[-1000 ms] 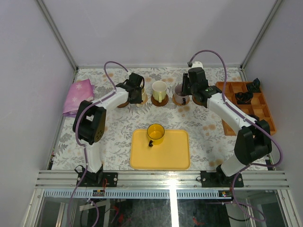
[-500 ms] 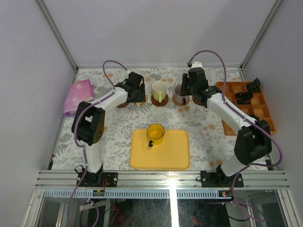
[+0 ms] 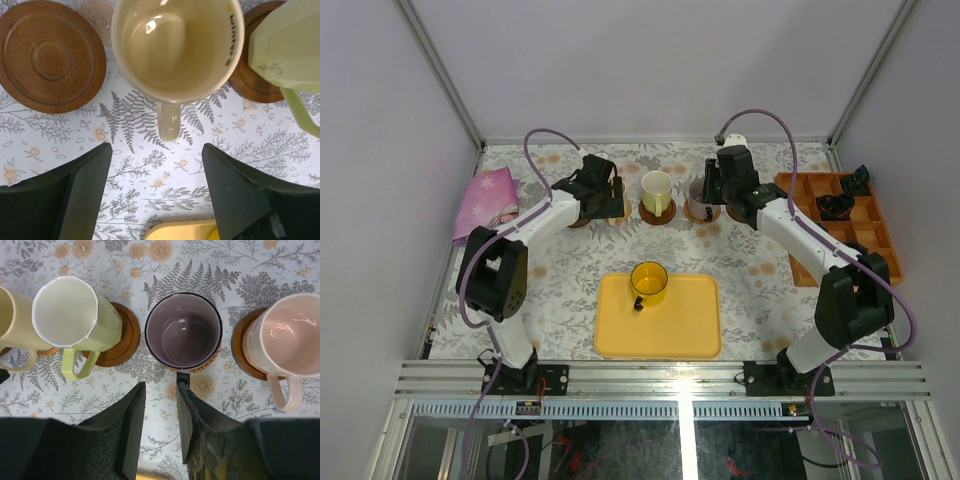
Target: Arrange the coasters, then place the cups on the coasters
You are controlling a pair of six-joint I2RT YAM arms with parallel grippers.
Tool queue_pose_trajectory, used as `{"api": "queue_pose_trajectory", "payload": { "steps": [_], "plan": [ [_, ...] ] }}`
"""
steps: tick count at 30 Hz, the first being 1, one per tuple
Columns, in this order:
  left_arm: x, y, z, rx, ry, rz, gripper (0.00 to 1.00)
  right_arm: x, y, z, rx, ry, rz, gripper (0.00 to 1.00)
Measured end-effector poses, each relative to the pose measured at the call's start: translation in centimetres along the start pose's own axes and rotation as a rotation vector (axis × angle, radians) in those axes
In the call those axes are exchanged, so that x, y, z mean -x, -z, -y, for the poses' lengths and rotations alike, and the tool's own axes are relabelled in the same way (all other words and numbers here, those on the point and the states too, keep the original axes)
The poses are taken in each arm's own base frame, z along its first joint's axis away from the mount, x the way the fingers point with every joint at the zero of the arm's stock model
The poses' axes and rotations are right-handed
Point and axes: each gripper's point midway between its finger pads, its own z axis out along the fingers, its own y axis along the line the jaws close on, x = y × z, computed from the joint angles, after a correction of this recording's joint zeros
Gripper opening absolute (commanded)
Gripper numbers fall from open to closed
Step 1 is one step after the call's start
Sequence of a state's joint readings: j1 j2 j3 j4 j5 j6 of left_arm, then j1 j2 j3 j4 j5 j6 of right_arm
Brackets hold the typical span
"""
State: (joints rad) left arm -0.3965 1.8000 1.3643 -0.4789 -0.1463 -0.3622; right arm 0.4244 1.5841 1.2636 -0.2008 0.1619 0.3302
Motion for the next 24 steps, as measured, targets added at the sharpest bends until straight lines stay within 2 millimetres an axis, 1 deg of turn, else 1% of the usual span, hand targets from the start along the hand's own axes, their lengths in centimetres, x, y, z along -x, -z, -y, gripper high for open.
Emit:
{"api": "queue_pose_trajectory", "payload": {
  "steps": [5, 9, 24],
  "plan": [
    [-1.4, -0.3, -0.6, 0.015, 0.002, -0.03, 0.73, -0.6, -0.1, 0.0, 0.003, -0.002, -0.014, 0.38],
    [-1.3, -0.5, -0.8, 0.032, 0.007, -0.023, 0.73, -0.9, -0.1, -0.1, 0.012, -0.006, -0.021, 0.37],
    [-1.1, -1.4, -1.8, 0.096, 0.054, -0.001, 0.74, -0.9, -0.1, -0.2, 0.019, -0.008, -0.023, 0.37]
  ]
}}
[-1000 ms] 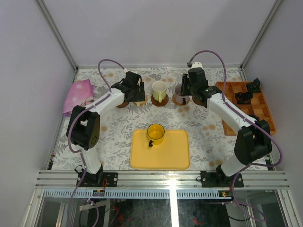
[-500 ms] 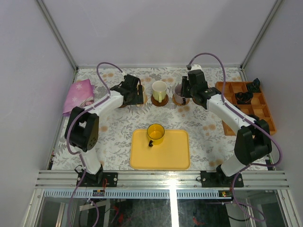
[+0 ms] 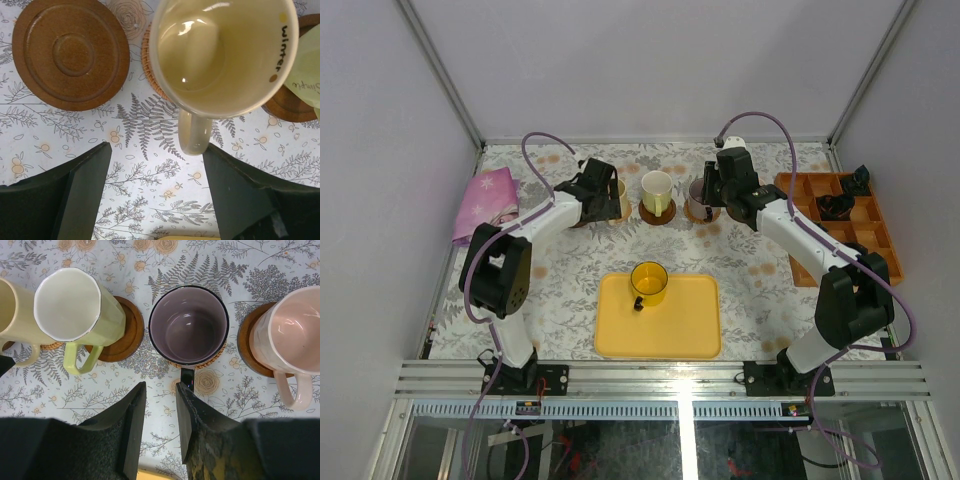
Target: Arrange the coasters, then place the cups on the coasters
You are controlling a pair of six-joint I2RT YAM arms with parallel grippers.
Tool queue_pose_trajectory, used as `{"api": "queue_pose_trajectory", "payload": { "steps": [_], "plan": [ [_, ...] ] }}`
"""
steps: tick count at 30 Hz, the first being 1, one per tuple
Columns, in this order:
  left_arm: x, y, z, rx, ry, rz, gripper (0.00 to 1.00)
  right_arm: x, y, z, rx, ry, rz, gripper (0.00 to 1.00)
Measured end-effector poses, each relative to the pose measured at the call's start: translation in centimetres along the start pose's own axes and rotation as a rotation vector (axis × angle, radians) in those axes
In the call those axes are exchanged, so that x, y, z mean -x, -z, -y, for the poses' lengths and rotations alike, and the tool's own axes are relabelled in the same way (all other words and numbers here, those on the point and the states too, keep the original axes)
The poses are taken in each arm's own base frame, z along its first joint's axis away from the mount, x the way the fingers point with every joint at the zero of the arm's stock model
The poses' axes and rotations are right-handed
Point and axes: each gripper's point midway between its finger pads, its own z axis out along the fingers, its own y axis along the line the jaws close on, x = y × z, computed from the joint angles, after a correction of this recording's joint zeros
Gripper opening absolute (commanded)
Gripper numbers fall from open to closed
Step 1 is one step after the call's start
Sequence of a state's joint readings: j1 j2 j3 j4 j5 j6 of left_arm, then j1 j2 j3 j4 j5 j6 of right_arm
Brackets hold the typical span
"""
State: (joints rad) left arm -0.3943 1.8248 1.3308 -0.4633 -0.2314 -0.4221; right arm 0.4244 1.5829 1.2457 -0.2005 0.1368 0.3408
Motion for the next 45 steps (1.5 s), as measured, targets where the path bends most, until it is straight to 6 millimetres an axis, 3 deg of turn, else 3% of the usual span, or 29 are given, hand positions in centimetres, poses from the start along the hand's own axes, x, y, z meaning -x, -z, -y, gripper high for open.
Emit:
{"api": "queue_pose_trajectory", "payload": {
  "steps": [15, 21, 25, 32, 37, 42, 45],
  "plan": [
    [0.5, -0.2, -1.0, 0.026, 0.049, 0.008, 0.78, 0.0, 0.0, 0.0, 0.0, 0.0, 0.0, 0.37],
    [-1.1, 0.1, -0.5, -0.025, 0.038, -0.031, 0.83, 0.0, 0.0, 0.0, 0.0, 0.0, 0.0, 0.37],
    [-1.7, 2.2, 0.2, -0.086, 0.02, -0.028, 0.85, 0.0, 0.0, 0.0, -0.001, 0.001, 0.0, 0.37],
    [-1.3, 8.1, 3.1, -0.218, -0.032, 0.052, 0.89, -0.3, 0.0, 0.2, -0.004, 0.011, -0.01, 0.37],
    [-4.9, 11.7, 5.1, -0.315, -0.111, 0.034, 1.0, -1.0, 0.5, 0.5, -0.01, 0.021, -0.029, 0.39],
    [-11.1, 15.1, 6.1, -0.423, -0.219, -0.026, 1.0, -1.7, 1.1, 0.8, -0.012, 0.021, -0.037, 0.55],
    [-13.7, 16.7, 5.9, -0.469, -0.251, -0.056, 1.0, -2.3, 1.4, 1.0, -0.014, 0.019, -0.044, 0.59]
  ]
}}
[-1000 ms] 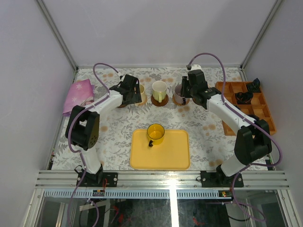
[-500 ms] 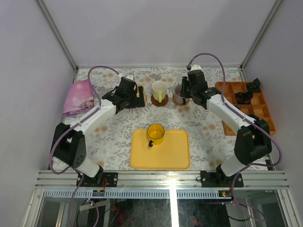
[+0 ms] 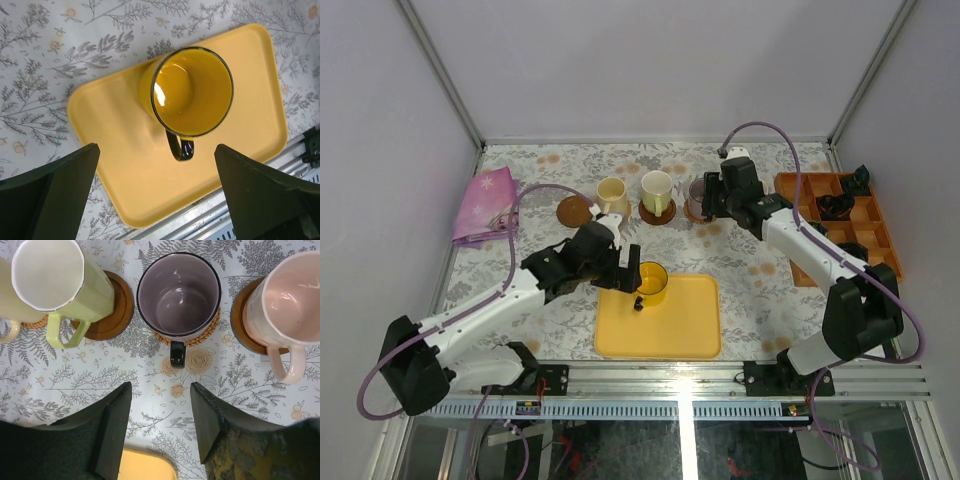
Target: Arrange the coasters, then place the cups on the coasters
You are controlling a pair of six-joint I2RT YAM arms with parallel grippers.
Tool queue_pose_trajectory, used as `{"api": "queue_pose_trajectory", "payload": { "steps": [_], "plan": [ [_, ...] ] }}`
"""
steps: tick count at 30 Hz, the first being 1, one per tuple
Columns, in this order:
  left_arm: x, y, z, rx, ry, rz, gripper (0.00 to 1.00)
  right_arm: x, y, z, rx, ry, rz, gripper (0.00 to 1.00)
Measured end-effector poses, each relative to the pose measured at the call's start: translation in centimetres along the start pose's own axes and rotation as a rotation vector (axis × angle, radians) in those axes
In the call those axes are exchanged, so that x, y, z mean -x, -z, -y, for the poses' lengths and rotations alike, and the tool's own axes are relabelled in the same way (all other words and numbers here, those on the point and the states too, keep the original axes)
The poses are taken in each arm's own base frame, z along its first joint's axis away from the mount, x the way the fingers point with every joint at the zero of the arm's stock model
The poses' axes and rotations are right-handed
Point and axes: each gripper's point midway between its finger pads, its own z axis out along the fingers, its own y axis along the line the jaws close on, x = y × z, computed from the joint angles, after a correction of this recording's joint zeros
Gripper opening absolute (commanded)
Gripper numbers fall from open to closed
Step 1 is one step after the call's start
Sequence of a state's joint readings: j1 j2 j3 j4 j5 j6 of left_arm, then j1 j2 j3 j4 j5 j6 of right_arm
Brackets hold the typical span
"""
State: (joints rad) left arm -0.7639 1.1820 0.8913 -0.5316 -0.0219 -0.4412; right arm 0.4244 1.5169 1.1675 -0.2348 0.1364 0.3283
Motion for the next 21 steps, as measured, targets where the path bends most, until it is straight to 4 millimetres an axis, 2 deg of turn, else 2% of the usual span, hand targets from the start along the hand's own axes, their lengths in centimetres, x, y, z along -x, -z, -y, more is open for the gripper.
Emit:
{"api": "queue_pose_trajectory", "payload": {
  "steps": [5, 13, 21],
  "plan": [
    [-2.1, 0.6, 1.1, -0.036, -0.029, -0.023, 1.0, -0.3, 0.4, 0.0, 0.007, -0.008, -0.002, 0.61],
    [-5.7, -1.2, 1.5, -0.032, -0.114, -0.117, 1.0, -0.4, 1.5, -0.2, 0.029, -0.027, 0.012, 0.61],
    [-6.2, -3.8, 1.1, 0.001, -0.156, -0.136, 0.91, -0.5, 2.0, -0.1, 0.03, -0.031, 0.017, 0.61]
  ]
}}
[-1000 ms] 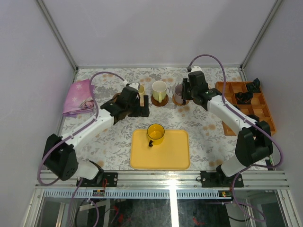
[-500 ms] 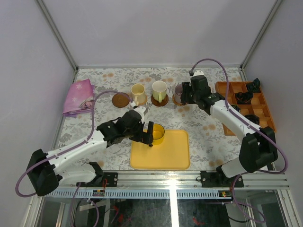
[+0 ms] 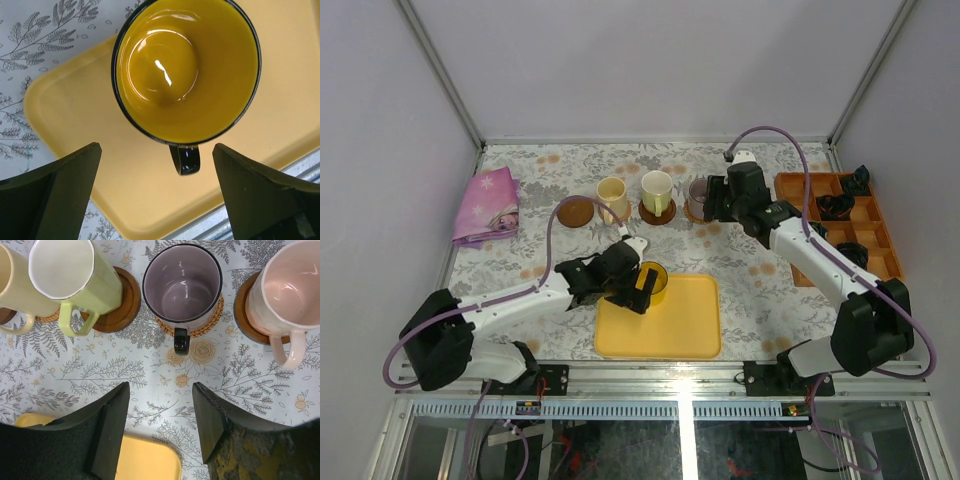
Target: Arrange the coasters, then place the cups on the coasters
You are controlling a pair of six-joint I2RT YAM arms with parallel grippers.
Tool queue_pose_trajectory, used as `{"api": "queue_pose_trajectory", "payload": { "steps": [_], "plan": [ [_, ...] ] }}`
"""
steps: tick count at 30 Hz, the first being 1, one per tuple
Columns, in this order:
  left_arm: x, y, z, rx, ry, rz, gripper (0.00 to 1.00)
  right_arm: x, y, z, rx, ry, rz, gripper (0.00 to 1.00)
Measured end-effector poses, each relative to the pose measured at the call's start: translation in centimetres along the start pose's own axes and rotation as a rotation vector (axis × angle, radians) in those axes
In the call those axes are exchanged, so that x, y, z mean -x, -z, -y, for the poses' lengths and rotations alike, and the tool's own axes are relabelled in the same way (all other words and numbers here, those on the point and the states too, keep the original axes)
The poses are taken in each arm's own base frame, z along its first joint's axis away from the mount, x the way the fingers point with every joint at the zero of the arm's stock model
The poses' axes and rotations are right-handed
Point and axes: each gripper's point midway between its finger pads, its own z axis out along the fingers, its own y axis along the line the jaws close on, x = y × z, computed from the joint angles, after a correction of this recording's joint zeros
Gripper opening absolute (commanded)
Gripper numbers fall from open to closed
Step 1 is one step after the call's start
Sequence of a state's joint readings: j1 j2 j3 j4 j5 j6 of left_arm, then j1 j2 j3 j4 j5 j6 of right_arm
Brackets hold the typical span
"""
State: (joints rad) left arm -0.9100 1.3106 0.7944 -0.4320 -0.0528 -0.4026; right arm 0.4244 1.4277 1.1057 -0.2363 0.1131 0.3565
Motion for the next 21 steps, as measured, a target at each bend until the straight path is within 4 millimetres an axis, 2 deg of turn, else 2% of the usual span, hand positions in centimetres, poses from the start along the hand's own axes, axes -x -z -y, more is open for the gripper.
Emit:
{"api": "queue_pose_trajectory", "payload": {
  "steps": [10, 15, 21],
  "plan": [
    [-0.2, -2.3, 0.6, 0.003, -0.043, -0.034, 0.65, -0.4, 1.3, 0.5, -0.007, 0.005, 0.01, 0.61],
    [-0.5, -2.4, 1.0, -0.02, -0.063, -0.051, 0.46, -1.3, 1.5, 0.8, -0.011, 0.003, -0.003, 0.61],
    [-0.9, -2.3, 1.3, -0.041, -0.088, -0.064, 0.3, -2.0, 1.5, 1.0, -0.015, -0.004, -0.014, 0.61]
  ]
}}
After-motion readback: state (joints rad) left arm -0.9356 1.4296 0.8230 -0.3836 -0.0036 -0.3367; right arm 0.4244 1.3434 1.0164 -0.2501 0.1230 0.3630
